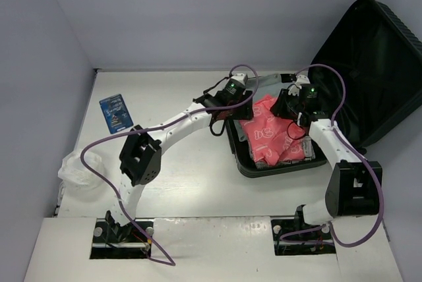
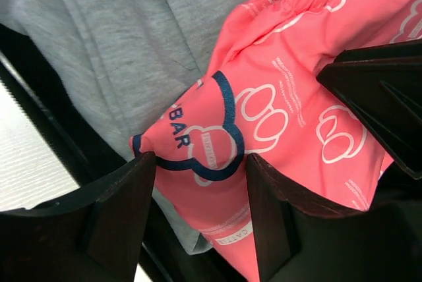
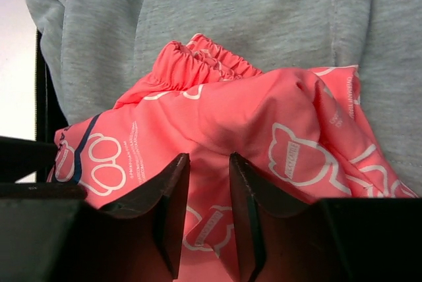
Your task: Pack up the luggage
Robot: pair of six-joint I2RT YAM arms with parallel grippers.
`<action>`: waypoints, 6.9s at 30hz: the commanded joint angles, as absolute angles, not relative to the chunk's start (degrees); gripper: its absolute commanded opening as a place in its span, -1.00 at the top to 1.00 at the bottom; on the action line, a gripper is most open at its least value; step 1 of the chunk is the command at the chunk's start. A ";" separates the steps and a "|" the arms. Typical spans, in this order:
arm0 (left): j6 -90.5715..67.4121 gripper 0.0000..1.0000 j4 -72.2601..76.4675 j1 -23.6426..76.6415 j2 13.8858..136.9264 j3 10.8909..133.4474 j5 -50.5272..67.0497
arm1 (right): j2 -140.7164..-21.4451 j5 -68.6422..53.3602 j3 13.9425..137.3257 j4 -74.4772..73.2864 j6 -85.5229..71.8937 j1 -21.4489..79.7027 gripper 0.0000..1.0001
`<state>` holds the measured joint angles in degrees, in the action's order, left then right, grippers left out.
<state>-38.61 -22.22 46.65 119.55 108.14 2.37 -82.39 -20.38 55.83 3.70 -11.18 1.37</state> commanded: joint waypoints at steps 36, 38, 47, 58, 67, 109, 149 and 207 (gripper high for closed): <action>-30.23 -0.50 -42.80 -4.64 92.53 85.68 -4.66 | -85.78 -20.21 73.39 2.46 -9.32 28.47 -0.70; -30.15 -0.50 -42.63 -6.06 98.51 89.80 -5.18 | -84.91 -20.04 72.60 2.46 -9.49 28.74 -0.70; -30.32 -0.50 -44.38 -12.12 117.22 106.24 -4.40 | -83.14 -18.98 70.31 2.46 -9.67 28.83 -0.71; -29.18 -0.28 -46.14 -15.03 131.20 123.39 -2.89 | -84.99 -18.28 70.66 2.46 -9.32 28.83 -0.70; -29.00 0.08 -45.27 -14.77 136.41 124.45 0.87 | -86.75 -17.75 71.45 2.46 -9.14 28.83 -0.71; -37.08 1.00 -51.42 29.61 115.39 138.92 11.07 | -62.75 -9.66 62.22 -6.24 -11.25 1.77 -0.71; -22.76 -0.46 -21.71 41.75 119.01 132.46 4.23 | -67.94 -20.40 65.65 -6.33 -9.67 5.88 -0.41; -28.83 -0.47 -37.27 17.23 68.47 74.89 2.64 | -97.73 -12.13 68.93 11.94 7.91 10.46 0.99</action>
